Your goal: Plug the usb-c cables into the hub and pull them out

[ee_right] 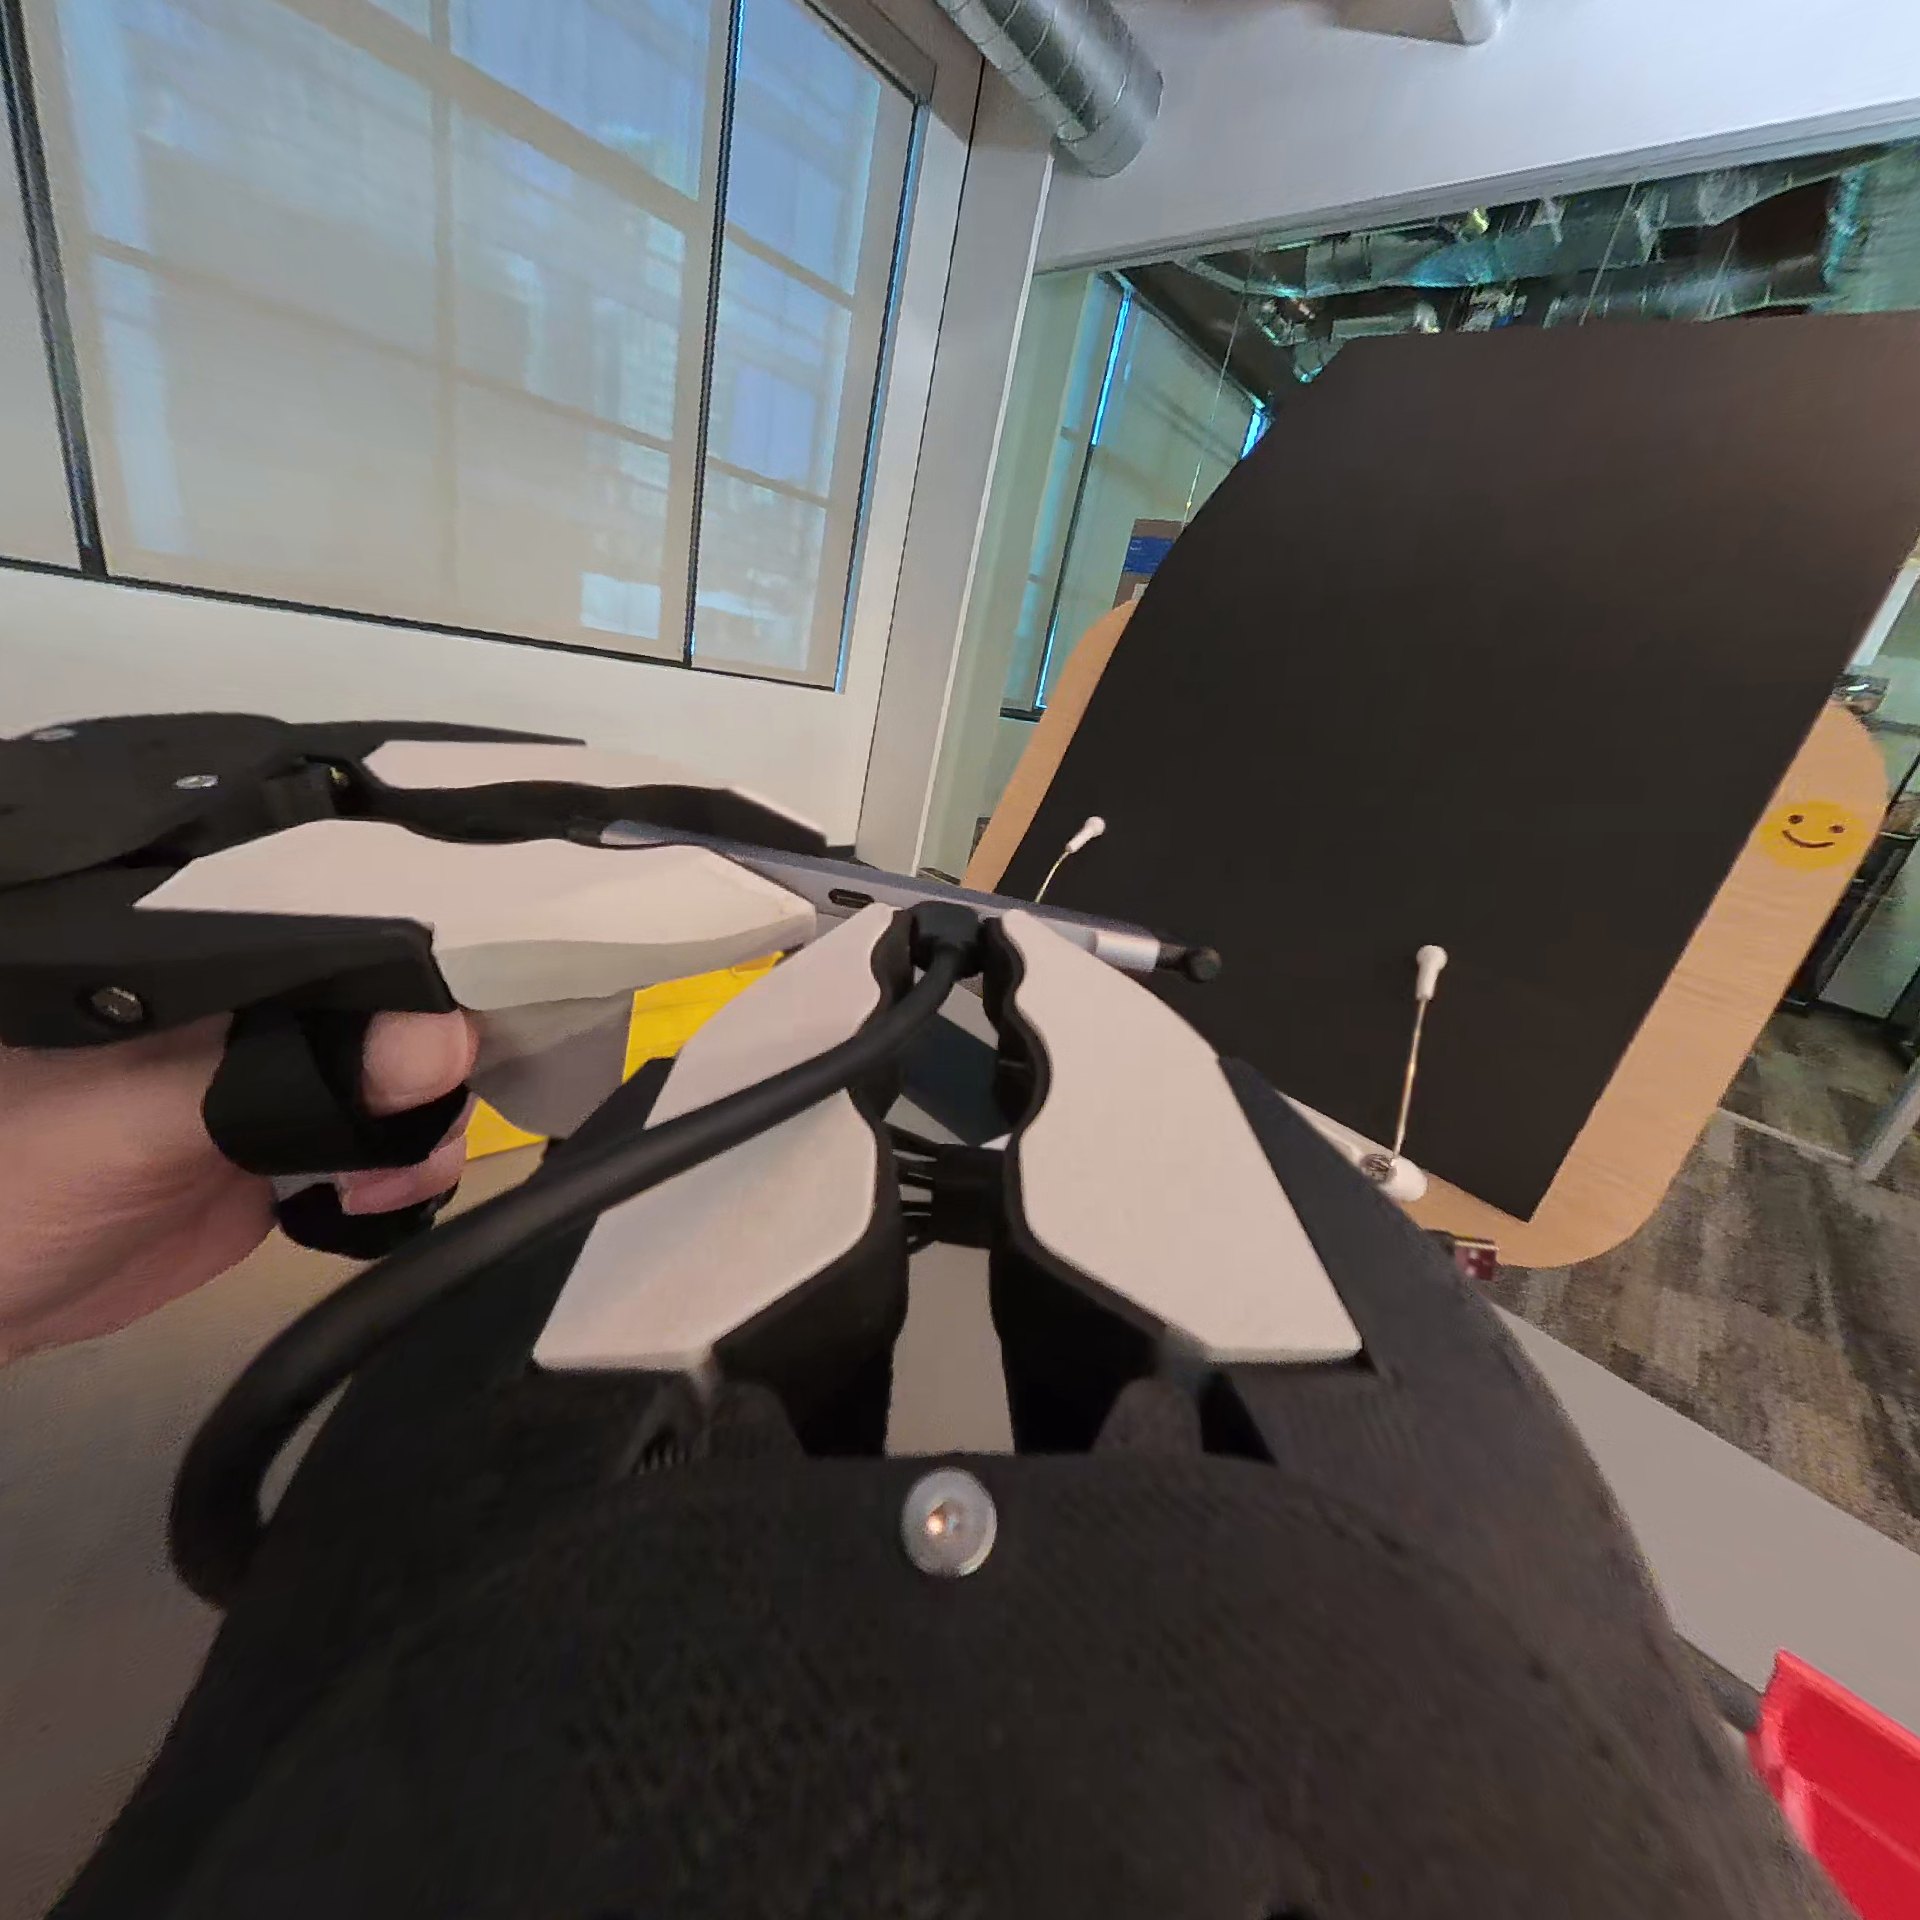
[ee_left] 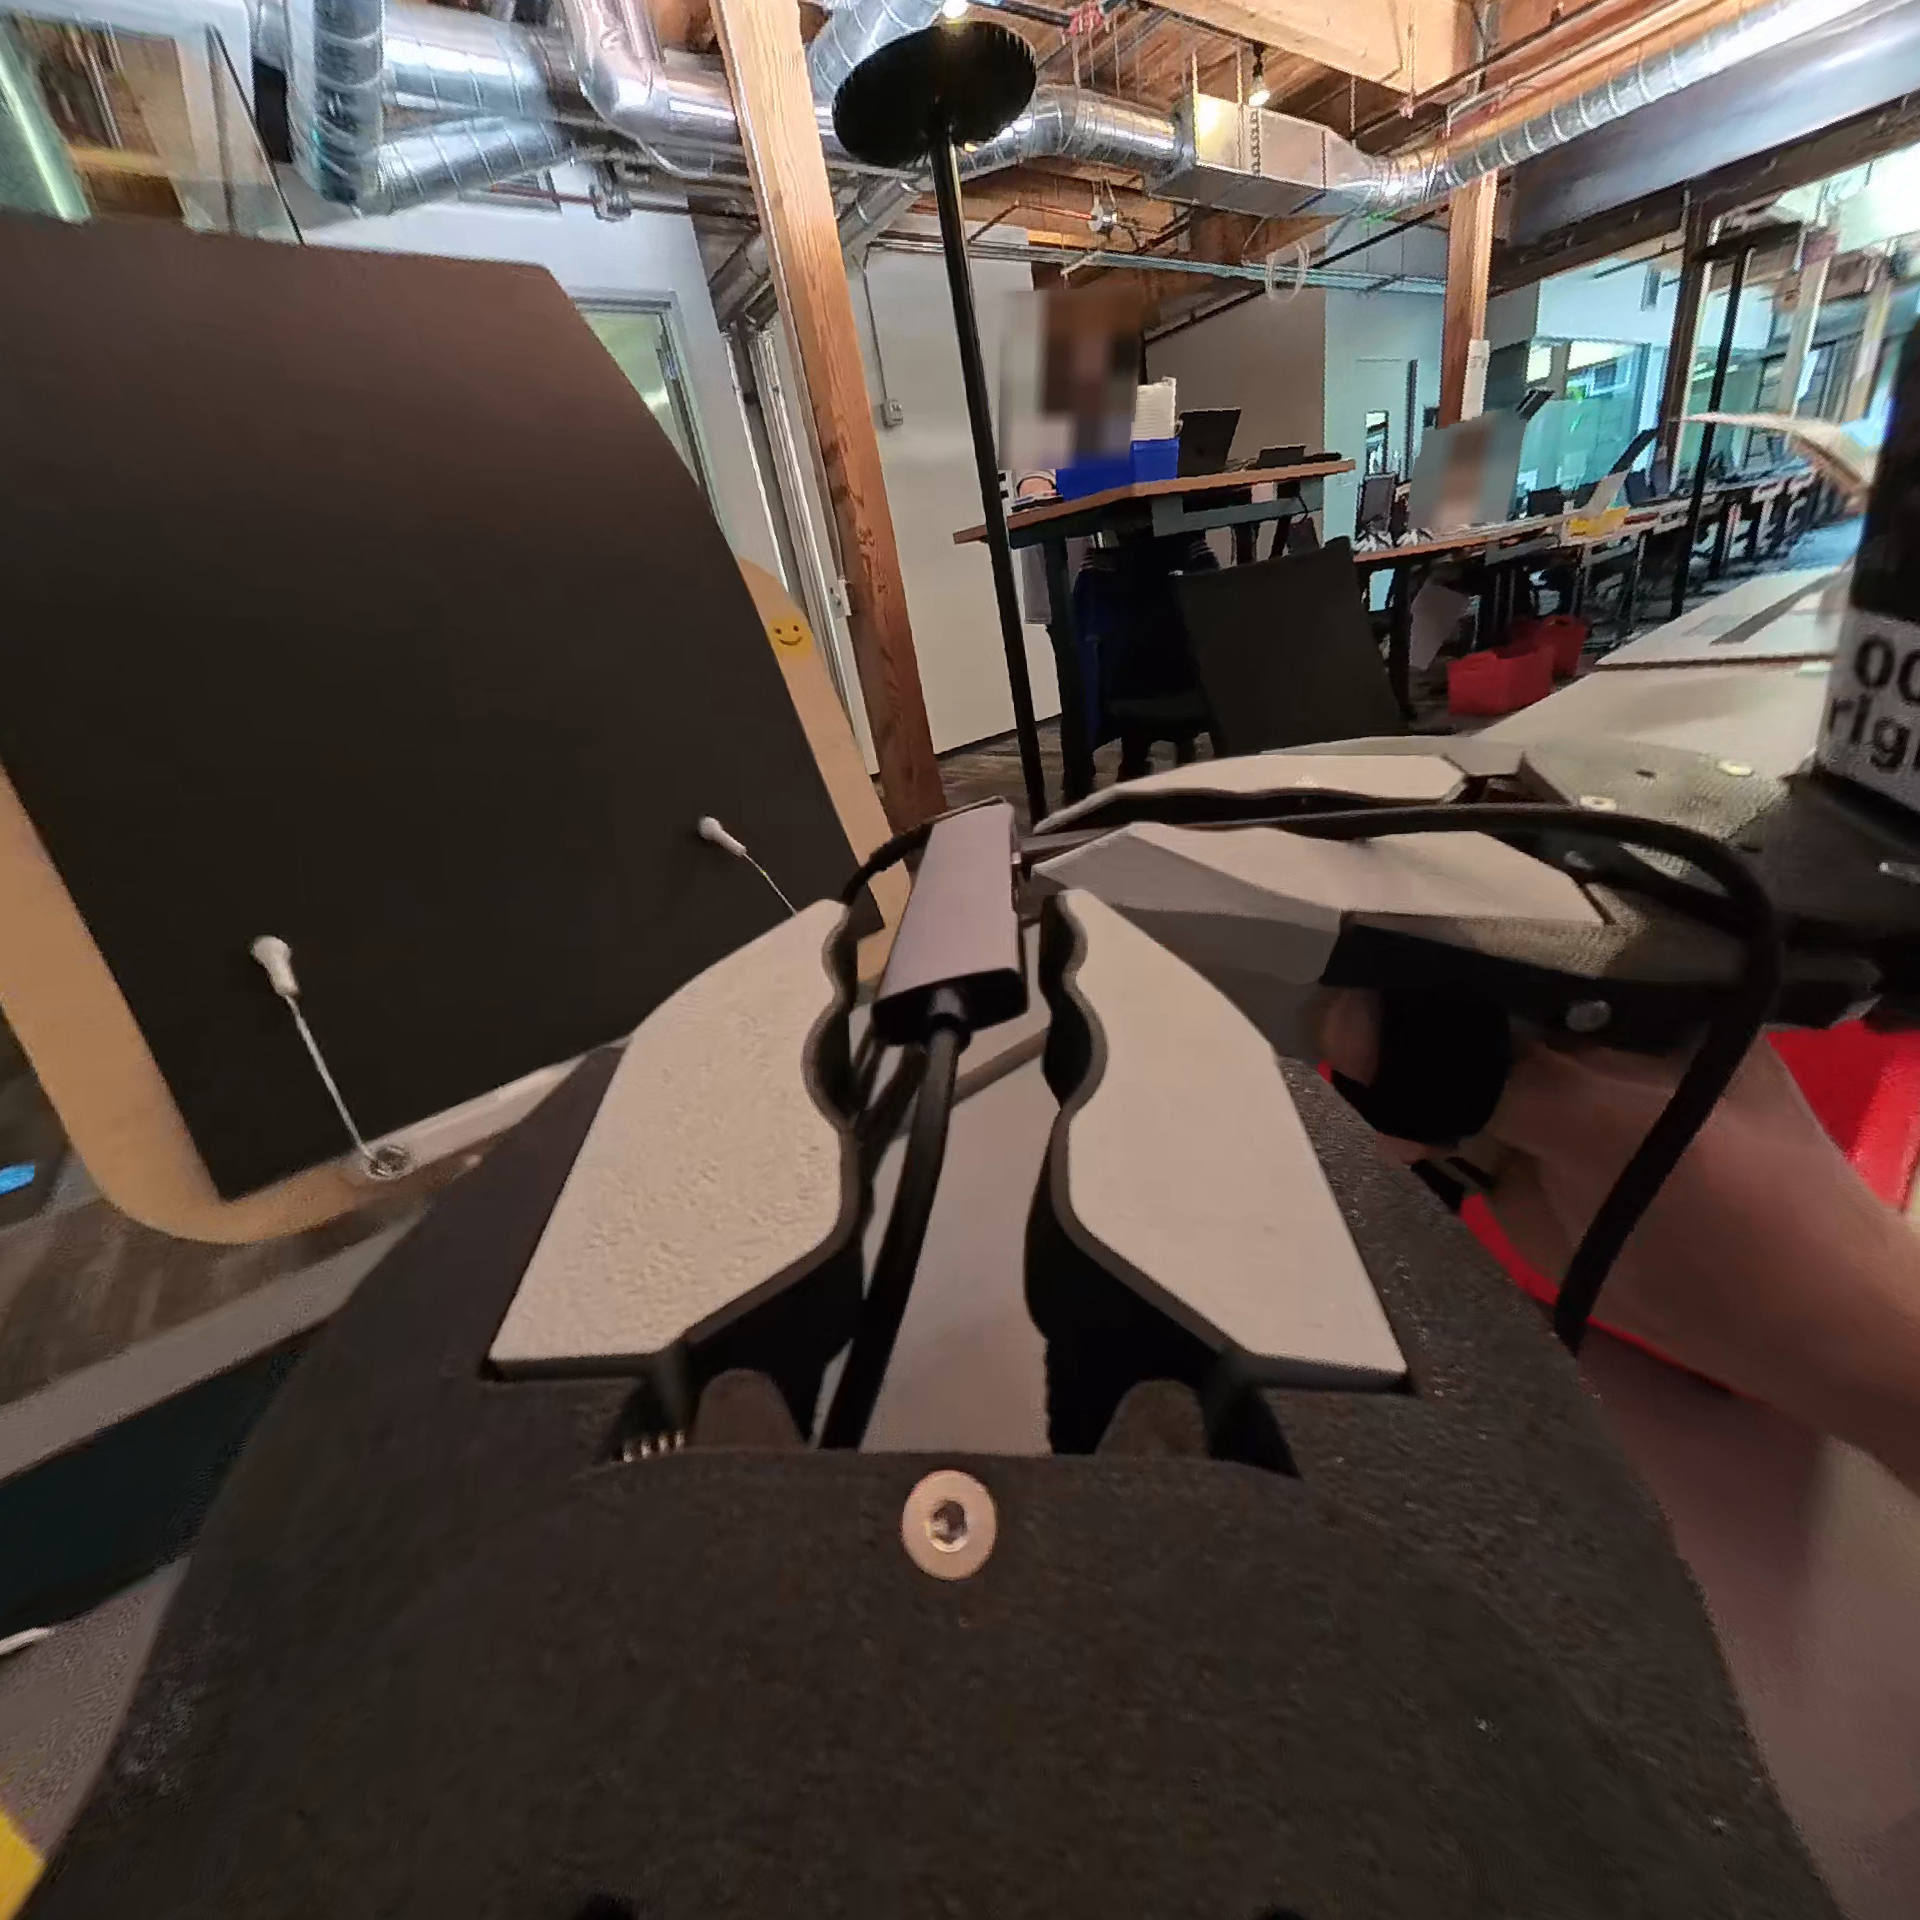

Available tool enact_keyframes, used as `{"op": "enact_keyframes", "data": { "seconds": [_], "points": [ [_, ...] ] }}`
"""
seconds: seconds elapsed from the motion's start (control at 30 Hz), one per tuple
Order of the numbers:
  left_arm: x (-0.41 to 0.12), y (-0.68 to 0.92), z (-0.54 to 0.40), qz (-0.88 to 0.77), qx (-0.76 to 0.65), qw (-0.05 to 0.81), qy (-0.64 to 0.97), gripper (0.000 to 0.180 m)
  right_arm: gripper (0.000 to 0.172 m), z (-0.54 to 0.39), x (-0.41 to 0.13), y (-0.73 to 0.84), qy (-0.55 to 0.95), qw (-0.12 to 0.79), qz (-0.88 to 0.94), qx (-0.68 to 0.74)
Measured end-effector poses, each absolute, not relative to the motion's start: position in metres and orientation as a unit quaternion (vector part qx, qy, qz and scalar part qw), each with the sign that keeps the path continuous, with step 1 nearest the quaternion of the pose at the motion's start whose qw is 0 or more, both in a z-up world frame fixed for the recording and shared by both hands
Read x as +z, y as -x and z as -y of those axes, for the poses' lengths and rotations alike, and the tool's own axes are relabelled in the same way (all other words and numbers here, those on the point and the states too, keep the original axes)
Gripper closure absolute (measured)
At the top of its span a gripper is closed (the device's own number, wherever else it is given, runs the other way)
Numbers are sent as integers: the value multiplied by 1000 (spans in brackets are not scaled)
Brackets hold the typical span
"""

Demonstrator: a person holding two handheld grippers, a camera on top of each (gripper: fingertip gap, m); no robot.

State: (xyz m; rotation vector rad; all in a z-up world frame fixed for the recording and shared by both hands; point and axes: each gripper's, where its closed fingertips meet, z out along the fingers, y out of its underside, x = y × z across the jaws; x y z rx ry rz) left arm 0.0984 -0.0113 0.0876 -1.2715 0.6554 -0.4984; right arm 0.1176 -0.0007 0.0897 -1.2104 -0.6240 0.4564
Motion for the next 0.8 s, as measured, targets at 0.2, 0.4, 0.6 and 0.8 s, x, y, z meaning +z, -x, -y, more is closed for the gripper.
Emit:
{"op": "enact_keyframes", "data": {
  "seconds": [0.2, 0.4, 0.6, 0.8],
  "points": [
    [81, -104, 6, -264, -314, 682, 605, 155, 159, 1, 89, -117, 540, 769, 305, 156],
    [81, -107, 3, -276, -267, 710, 590, 155, 159, 0, 88, -120, 532, 775, 310, 142],
    [92, -114, 8, -292, -226, 749, 551, 153, 159, 6, 99, -128, 498, 797, 325, 107],
    [127, -118, 32, -266, -227, 797, 493, 149, 159, 33, 134, -133, 452, 825, 336, 44]
  ]
}}
